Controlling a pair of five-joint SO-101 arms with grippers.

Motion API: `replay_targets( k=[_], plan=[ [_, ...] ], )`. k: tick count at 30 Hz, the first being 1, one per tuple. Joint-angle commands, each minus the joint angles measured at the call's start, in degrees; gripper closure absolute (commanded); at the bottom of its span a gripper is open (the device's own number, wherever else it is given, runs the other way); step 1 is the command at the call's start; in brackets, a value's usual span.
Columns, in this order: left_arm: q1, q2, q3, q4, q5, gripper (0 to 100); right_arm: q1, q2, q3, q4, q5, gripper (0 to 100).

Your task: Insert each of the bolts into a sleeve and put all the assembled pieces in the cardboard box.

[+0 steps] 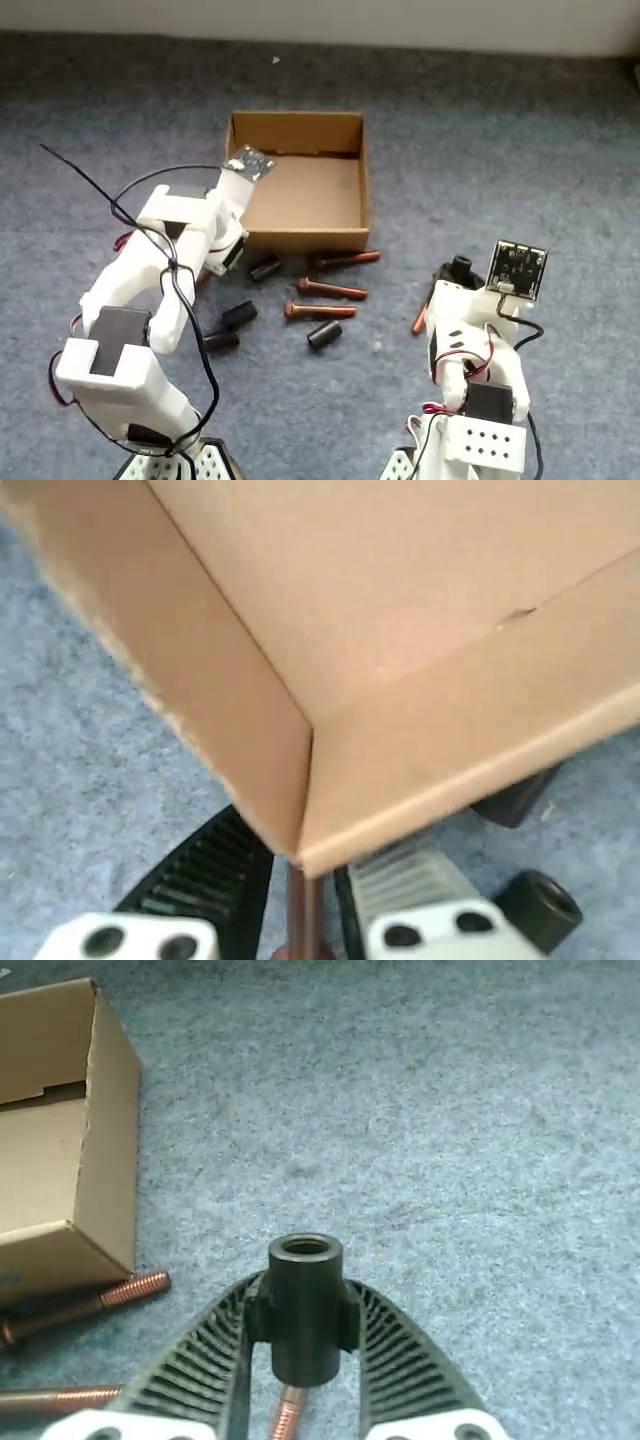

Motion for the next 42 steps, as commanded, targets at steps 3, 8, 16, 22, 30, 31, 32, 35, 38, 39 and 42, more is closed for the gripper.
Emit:
replay_targets(
  k=[3,8,16,22,30,31,32,35,38,39,42],
  plan=[
    [0.7,-10.9,4.4,2.3,-0.5,100,-0.5,-0.9,-0.5,-1.3,0.1,99.3],
    [4.7,-26.1,11.7,4.7,-0.4,100,-0.5,-0.9,-0.5,-1.3,0.1,99.3],
    [10.8,-43.9,15.8,5.6,8.4,100,-0.5,-0.9,-0.5,-1.3,0.1,99.3],
    [14.4,-49.5,15.4,5.4,18.3,99,-0.5,-0.9,-0.5,-1.3,0.1,99.3],
    [17.2,-53.1,15.7,1.8,32.2,99,-0.5,-0.9,-0.5,-1.3,0.1,99.3],
    [17.7,-53.8,15.8,1.8,33.7,99,-0.5,-0.9,-0.5,-1.3,0.1,99.3],
    [18.2,-54.5,15.8,1.8,33.8,99,-0.5,-0.9,-0.5,-1.3,0.1,99.3],
    [19.4,-56.7,16.0,0.7,34.3,99,-0.5,-0.9,-0.5,-1.3,0.1,99.3],
    [19.0,-59.7,20.5,-4.9,40.8,99,-0.5,-0.9,-0.5,-1.3,0.1,99.3],
    [18.9,-61.1,23.3,-7.8,44.9,99,-0.5,-0.9,-0.5,-1.3,0.1,99.3],
    [17.7,-66.1,33.8,-16.0,54.2,99,-0.5,-0.9,-0.5,-1.3,0.1,99.3]
  ],
)
